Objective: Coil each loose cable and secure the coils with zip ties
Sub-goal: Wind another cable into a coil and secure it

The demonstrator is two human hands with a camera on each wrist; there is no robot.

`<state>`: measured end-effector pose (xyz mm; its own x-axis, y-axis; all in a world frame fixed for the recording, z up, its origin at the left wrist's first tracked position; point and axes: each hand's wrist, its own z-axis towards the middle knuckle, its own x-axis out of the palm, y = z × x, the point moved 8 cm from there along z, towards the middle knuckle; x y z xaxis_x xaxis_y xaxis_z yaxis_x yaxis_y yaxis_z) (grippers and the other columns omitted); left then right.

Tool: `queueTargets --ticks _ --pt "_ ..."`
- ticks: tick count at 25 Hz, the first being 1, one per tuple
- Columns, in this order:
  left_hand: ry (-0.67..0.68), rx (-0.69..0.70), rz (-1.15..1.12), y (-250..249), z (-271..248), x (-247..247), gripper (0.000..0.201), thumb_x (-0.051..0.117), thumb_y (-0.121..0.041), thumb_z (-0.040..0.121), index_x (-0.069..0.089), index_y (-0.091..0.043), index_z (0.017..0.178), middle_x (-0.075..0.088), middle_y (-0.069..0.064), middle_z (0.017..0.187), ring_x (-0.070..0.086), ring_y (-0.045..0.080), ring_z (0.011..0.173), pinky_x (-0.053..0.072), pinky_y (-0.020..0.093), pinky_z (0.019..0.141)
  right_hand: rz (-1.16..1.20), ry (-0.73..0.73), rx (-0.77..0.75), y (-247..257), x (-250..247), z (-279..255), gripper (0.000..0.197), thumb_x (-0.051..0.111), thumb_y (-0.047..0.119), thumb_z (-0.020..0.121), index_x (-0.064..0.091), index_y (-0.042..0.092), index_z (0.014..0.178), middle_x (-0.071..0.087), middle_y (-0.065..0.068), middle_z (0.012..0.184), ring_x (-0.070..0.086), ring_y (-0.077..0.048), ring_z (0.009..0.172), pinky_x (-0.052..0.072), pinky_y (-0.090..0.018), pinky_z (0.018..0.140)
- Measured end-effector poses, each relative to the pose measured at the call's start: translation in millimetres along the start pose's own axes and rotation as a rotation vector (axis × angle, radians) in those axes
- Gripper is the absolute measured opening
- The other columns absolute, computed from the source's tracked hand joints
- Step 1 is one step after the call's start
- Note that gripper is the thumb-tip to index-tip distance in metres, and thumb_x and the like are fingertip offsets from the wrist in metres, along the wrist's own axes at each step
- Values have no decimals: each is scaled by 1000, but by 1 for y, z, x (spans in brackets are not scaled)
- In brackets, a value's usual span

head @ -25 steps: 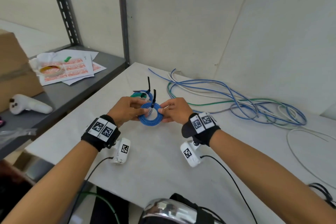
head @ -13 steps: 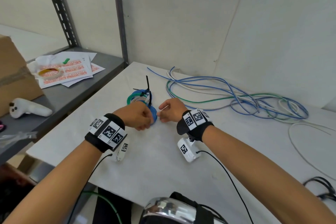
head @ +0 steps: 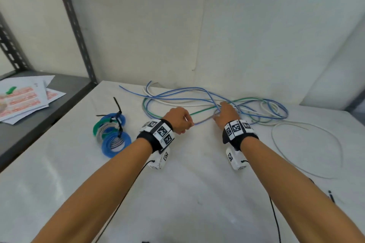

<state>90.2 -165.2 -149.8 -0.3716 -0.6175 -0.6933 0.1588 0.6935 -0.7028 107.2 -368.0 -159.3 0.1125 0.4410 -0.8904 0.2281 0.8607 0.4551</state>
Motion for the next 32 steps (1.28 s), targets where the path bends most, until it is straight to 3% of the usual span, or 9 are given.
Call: queueTargets --ticks 5,9,14,19,23,25,28,30,32 --pt "-12 -9 -235 -18 28 16 26 61 -32 99 65 -7 99 72 12 93 67 20 70 59 28 62 47 -75 -28 -12 -16 8 21 72 22 88 74 17 109 73 -9 108 65 -31 107 48 -31 84" --pt "-72 -19 -540 -39 43 8 39 59 -41 100 63 -3 108 69 14 103 67 24 81 60 34 68 113 -175 -195 11 -35 -11 11 74 20 87 75 25 96 76 0 98 69 -24 96 51 -33 80" --pt "-238 129 -838 -81 48 -24 5 55 -5 101 52 -3 105 69 16 92 69 22 72 61 35 64 114 -116 -303 0 -32 -21 36 67 11 90 63 22 125 71 -3 118 65 -27 107 51 -38 87" --pt "-345 301 -904 -106 31 -73 6 46 -2 104 52 -4 106 64 11 84 70 27 75 61 45 75 153 -17 -124 -63 -26 -9 62 75 11 86 50 13 143 53 -14 143 55 -36 125 44 -44 106" --pt "-399 353 -997 -113 13 -118 14 43 -5 105 54 -2 114 62 6 84 73 23 76 63 39 73 131 -62 9 -101 -42 0 65 75 16 88 45 13 145 53 -18 139 51 -37 128 41 -40 105" --pt "-366 359 -1048 -118 7 -126 14 44 -7 106 54 -2 115 61 5 84 74 22 77 63 36 72 110 -65 24 -107 -45 3 48 70 22 92 55 18 137 57 -14 137 52 -35 128 42 -39 104" --pt "-320 346 -1119 -119 5 -122 14 46 -8 106 54 0 116 62 7 87 74 22 78 62 34 70 171 -144 49 -104 -54 6 5 63 30 93 67 28 95 72 -11 111 65 -35 105 53 -44 91" --pt "-293 324 -1203 -115 8 -115 13 48 -8 105 54 0 113 63 7 87 74 22 79 62 33 70 222 -199 56 -100 -58 8 12 57 28 95 64 24 87 74 -11 97 69 -35 91 57 -44 81" --pt "-264 298 -1293 -109 12 -109 10 49 -7 105 55 0 109 63 8 87 74 22 78 62 33 70 292 -317 53 -93 -73 3 17 55 32 99 66 20 96 73 -13 95 69 -36 91 56 -47 81"
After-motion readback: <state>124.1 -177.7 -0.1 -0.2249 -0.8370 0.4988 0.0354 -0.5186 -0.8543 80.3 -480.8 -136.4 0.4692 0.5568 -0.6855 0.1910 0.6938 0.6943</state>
